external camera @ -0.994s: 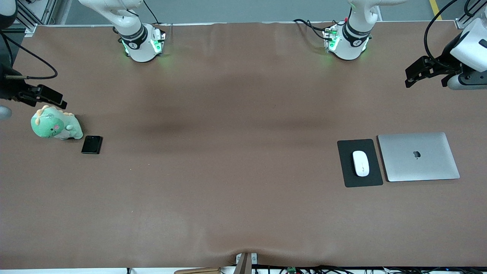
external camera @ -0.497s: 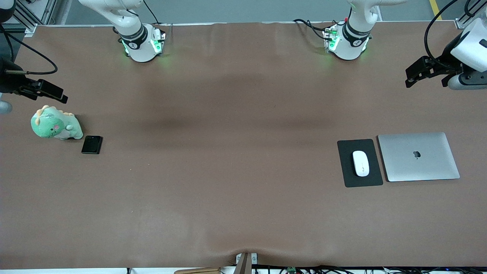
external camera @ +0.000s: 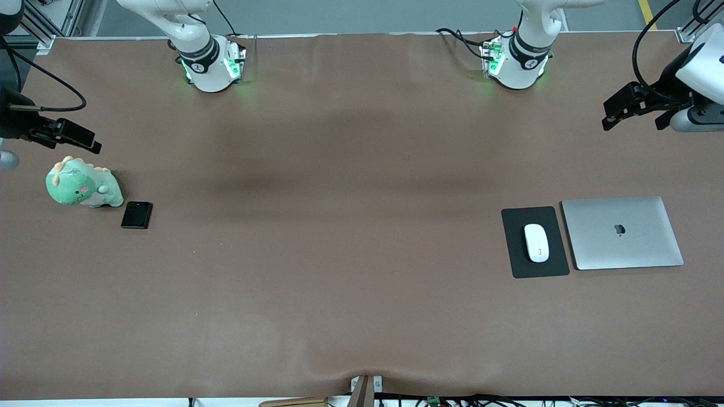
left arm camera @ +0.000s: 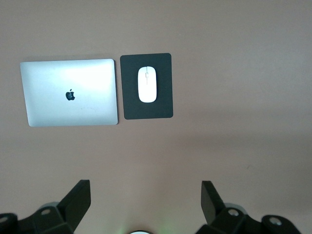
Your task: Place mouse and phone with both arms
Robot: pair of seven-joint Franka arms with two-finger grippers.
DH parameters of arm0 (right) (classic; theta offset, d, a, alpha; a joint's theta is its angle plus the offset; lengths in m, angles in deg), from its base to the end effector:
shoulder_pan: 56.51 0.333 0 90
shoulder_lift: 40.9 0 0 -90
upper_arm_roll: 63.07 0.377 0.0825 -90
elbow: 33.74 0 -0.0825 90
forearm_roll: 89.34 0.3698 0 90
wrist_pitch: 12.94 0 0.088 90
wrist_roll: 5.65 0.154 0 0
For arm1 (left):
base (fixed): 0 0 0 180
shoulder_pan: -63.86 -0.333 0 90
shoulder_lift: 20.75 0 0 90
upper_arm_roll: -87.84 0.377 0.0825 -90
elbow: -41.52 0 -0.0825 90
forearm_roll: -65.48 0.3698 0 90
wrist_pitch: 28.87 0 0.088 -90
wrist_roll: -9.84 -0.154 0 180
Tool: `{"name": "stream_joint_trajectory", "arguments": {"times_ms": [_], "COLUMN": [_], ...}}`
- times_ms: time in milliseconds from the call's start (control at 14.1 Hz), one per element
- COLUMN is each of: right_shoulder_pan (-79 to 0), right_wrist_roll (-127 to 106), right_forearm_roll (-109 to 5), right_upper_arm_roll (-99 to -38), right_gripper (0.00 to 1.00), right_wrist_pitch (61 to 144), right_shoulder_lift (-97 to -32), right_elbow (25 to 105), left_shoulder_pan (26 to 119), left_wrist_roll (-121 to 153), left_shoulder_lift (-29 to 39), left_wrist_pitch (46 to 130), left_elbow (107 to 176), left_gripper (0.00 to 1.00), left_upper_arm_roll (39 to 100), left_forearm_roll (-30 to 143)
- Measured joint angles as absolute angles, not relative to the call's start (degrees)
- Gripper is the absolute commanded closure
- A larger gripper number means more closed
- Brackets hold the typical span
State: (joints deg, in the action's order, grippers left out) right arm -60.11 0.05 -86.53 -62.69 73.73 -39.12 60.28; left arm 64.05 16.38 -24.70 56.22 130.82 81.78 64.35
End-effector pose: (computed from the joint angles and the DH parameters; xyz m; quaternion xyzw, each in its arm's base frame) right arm 0.5158 -0.0212 0.6187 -0.9955 0.0774 0.0491 0.0234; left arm 0.5021 -0.0605 0.6724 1.0000 0.0018 -0.0031 0.0059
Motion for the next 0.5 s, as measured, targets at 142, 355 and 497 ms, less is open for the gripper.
{"name": "stream_joint_trajectory", "arguments": {"times_ms": [142,355,497], "right_shoulder_pan": [-60.1,-60.1,-60.1], "right_wrist_roll": [0.1,0.1,0.1], "right_forearm_roll": [-86.5,-86.5,-86.5], "right_upper_arm_roll": [-62.7,-62.7,-62.7], "right_gripper": [0.0,0.0,0.0], "right_wrist_pitch": [73.7,73.7,73.7], "right_shoulder_lift": [-39.1,-39.1,-39.1], "right_elbow": [60.4,60.4,60.4], "left_shoulder_pan": [63.9,64.0,64.0], "left_wrist_roll": [16.4,16.4,16.4], "left_shoulder_lift": [-24.2,-23.4,-23.2], "left_wrist_pitch": [56.3,56.4,56.4], "left_elbow": [130.5,129.9,129.4], "left_gripper": [0.0,0.0,0.0], "left_upper_arm_roll": [81.8,81.8,81.8], "left_forearm_roll": [64.3,64.3,64.3]}}
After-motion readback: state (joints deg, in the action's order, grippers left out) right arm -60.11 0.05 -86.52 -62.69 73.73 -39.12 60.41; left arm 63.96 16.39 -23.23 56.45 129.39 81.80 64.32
